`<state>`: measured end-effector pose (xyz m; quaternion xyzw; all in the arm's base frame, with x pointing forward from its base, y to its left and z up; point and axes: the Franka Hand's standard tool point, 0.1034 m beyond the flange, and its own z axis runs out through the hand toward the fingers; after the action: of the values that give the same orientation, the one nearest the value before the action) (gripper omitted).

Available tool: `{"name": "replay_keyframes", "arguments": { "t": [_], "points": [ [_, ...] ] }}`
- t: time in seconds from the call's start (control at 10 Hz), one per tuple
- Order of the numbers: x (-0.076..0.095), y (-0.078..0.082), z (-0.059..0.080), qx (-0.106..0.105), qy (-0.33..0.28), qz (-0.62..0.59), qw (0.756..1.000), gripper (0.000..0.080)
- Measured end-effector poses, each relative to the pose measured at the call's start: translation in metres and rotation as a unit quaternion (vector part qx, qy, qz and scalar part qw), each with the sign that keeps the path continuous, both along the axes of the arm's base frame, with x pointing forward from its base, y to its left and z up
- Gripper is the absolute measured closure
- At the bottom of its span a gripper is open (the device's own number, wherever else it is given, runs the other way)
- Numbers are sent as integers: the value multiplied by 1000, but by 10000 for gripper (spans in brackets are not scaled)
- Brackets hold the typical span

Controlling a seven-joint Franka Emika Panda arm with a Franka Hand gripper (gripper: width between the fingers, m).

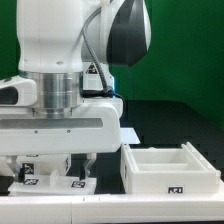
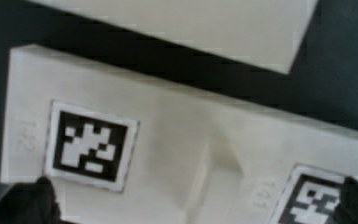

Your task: Assemble cabinet

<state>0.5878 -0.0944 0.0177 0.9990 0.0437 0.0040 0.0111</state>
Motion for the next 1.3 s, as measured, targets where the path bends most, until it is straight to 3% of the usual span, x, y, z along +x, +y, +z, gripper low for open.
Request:
{"name": "replay_keyframes", "arguments": {
  "t": [0.2, 0.3, 0.4, 0.5, 0.6, 0.7, 0.8, 0.9, 1.1, 1.3],
  "points": [
    [0, 0, -1, 0, 1, 0, 1000, 264],
    [-1, 0, -1, 0, 1, 0, 1000, 264],
    [-1, 0, -1, 0, 1, 0, 1000, 447],
    [-1, 0, -2, 0, 1, 0, 1000, 580],
    [-1, 0, -2, 0, 2, 0, 1000, 580],
    [-1, 0, -1, 0, 1, 0, 1000, 737],
    [0, 0, -1, 0, 1, 2, 1000, 737],
    [4, -1, 9, -1, -3, 42, 999, 737],
    [6, 7, 43, 10, 8, 104, 995, 737],
    [-4, 22, 75, 10, -37, 100, 994, 737]
  ]
}}
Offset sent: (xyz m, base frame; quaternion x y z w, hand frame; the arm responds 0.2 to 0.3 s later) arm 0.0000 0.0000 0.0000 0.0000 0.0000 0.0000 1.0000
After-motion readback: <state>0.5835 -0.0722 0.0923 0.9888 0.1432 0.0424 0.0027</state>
